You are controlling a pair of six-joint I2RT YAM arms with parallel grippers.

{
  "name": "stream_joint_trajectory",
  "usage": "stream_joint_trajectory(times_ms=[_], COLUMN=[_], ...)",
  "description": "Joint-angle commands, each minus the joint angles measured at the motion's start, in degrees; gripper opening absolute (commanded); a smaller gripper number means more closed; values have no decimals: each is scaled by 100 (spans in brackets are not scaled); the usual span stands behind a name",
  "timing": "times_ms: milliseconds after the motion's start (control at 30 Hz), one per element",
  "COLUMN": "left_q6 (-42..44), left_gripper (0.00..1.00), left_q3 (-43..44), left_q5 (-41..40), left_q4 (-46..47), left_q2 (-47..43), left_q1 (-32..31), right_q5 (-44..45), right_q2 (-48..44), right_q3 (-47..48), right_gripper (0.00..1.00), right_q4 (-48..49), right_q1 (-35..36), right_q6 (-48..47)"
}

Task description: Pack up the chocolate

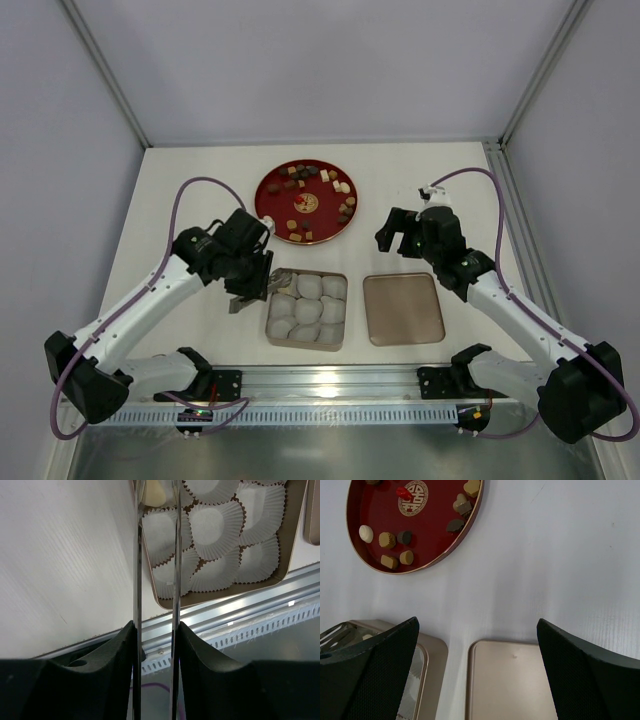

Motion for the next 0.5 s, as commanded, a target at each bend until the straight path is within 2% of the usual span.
stream_joint_trajectory(times_ms=[0, 233, 467], left_q6=[105, 167, 263], left_gripper=[38, 38, 38], left_q3=[216, 734, 1894], left_q5=[-57, 48, -22], left_q4=[10, -131, -377], left_q2=[17, 96, 700], left_q1=[-26, -35, -35], right_q5=[2, -7, -33], right_q2=[38, 38, 55], right_q3=[72, 107, 177], right_gripper=[100, 100, 100], right_q4=[243, 208, 190], right_q1=[39, 39, 47], right_q6=[48, 48, 39])
